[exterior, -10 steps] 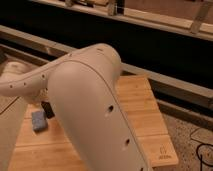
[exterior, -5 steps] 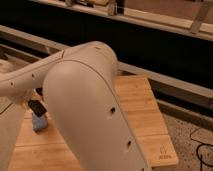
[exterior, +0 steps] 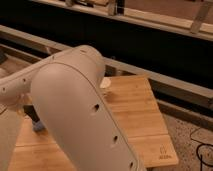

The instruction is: Place the eraser on the white sponge

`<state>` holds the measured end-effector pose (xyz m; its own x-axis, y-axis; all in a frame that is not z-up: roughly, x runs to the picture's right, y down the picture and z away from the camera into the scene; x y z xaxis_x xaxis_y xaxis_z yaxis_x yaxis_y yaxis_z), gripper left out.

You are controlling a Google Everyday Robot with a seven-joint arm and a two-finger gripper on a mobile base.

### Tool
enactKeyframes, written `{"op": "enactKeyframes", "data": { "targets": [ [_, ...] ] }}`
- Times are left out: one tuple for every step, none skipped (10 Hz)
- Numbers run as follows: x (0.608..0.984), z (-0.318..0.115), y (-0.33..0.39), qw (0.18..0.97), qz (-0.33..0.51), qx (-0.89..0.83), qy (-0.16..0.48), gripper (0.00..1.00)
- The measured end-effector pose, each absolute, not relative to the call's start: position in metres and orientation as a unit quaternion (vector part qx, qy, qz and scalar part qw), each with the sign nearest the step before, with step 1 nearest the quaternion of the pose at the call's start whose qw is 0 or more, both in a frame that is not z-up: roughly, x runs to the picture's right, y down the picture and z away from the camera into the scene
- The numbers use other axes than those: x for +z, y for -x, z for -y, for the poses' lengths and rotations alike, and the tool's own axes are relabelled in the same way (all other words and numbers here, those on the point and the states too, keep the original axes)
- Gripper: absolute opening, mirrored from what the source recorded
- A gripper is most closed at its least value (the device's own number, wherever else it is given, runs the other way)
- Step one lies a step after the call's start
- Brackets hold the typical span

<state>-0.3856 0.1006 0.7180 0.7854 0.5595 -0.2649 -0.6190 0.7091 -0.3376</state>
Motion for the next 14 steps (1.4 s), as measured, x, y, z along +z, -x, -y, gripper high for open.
{"op": "enactKeyframes", "data": {
  "targets": [
    [0.724,-0.106,0.385,0.922,-0.079,0.315,0.213,0.00],
    [0.733,-0.112,0.382,0.921,-0.089,0.310,0.217,0.00],
    [0.738,-0.116,0.381,0.921,-0.095,0.307,0.220,0.00],
    [0.744,-0.121,0.381,0.921,-0.102,0.303,0.224,0.00],
    [0.748,-0.123,0.381,0.921,-0.105,0.300,0.226,0.00],
    [0.753,-0.126,0.384,0.921,-0.106,0.296,0.231,0.00],
    [0.754,-0.127,0.386,0.921,-0.106,0.295,0.233,0.00],
    [0.755,-0.128,0.389,0.921,-0.105,0.293,0.235,0.00],
    [0.757,-0.129,0.391,0.921,-0.105,0.291,0.238,0.02],
    [0.758,-0.129,0.392,0.921,-0.105,0.291,0.238,0.09],
    [0.759,-0.128,0.392,0.921,-0.105,0.291,0.239,0.17],
    [0.760,-0.128,0.391,0.920,-0.107,0.291,0.239,0.31],
    [0.760,-0.128,0.391,0.920,-0.107,0.291,0.239,0.39],
    [0.760,-0.127,0.391,0.920,-0.108,0.291,0.239,0.50]
  ]
}}
